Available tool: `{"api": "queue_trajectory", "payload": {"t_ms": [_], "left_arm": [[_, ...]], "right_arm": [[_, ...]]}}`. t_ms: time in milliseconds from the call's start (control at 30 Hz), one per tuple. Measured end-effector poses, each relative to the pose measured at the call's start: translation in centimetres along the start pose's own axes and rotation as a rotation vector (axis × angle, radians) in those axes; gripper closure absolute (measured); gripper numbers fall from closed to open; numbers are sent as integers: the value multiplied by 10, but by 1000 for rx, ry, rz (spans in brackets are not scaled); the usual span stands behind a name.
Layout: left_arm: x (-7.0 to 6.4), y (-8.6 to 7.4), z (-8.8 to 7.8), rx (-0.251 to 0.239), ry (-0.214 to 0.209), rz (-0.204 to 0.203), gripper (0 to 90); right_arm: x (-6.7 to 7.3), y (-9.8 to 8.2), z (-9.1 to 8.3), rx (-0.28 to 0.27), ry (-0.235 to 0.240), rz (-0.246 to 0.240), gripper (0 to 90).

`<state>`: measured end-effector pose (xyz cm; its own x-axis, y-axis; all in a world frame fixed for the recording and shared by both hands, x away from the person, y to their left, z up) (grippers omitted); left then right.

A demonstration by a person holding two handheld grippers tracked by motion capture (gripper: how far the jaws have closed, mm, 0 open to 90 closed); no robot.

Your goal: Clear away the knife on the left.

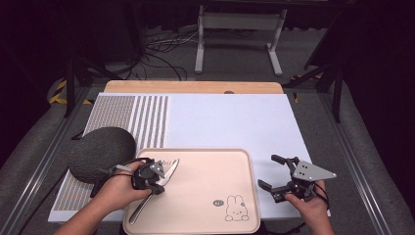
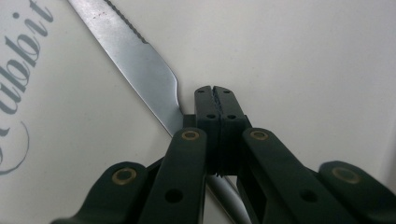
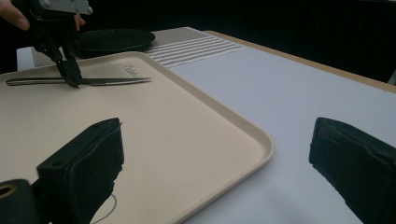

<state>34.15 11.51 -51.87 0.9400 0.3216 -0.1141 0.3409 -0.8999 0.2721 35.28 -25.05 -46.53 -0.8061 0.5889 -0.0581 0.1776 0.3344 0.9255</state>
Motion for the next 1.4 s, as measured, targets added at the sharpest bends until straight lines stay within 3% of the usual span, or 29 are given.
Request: {"api": "queue_trajectory", "payload": {"t_ms": [1400], "left_arm": [[14,-37,-11,-5,29,-91,900]], "right_arm": [[1,-2,3,5,5,8,39]]}}
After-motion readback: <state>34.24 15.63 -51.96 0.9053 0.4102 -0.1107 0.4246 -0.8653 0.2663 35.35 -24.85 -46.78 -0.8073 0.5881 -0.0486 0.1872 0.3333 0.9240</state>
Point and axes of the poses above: each handheld gripper's, and its own axes: z roughly forward along the jaws, y roughly out of its top, x roughly to its left, the point moved 8 cm from there along z, roughly forward along the jaws, and after that the axes turned 5 degrees about x, right-handed, at the moved point
